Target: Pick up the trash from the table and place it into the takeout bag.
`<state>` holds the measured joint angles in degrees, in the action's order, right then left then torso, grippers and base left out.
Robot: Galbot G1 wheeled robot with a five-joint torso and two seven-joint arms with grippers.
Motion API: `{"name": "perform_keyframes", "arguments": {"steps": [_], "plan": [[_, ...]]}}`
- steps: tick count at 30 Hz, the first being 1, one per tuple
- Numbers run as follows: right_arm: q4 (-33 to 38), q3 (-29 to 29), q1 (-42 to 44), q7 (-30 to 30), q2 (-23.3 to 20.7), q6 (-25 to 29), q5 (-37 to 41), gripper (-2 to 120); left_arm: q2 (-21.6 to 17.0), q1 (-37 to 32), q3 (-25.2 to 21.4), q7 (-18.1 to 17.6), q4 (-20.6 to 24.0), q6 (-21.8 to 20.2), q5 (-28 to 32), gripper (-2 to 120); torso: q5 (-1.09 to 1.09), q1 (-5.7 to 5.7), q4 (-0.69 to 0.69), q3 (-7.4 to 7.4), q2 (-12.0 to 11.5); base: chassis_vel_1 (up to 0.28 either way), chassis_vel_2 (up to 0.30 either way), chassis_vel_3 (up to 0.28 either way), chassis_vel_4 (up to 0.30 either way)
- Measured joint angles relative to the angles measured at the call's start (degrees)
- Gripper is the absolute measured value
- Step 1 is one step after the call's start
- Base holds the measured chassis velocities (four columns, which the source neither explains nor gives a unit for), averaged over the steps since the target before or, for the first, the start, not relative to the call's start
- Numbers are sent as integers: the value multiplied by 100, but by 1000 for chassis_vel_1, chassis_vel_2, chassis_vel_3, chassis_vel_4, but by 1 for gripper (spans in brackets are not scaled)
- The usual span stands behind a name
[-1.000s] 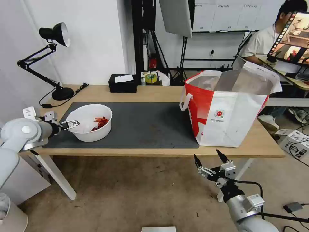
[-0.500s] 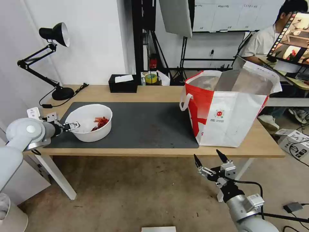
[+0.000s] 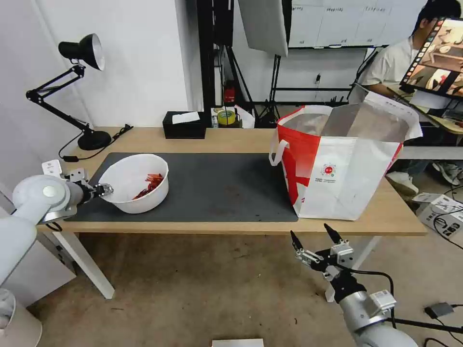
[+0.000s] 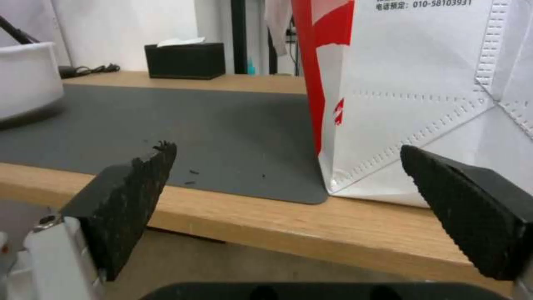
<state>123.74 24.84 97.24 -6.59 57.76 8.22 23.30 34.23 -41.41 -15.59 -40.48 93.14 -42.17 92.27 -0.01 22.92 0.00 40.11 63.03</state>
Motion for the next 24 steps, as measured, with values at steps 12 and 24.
{"name": "perform_keyframes", "arguments": {"steps": [12, 24], "plan": [[0, 0, 0, 0, 0, 0, 0, 100, 36, -22, -177, 33, 266, 1, 90, 0, 1, 0, 0, 0, 0, 0, 0, 0, 0], [0, 0, 0, 0, 0, 0, 0, 100, 105, 579, 166, 34, 611, 193, 250, 0, 1, 0, 0, 0, -1, 0, 0, 0, 0]]}}
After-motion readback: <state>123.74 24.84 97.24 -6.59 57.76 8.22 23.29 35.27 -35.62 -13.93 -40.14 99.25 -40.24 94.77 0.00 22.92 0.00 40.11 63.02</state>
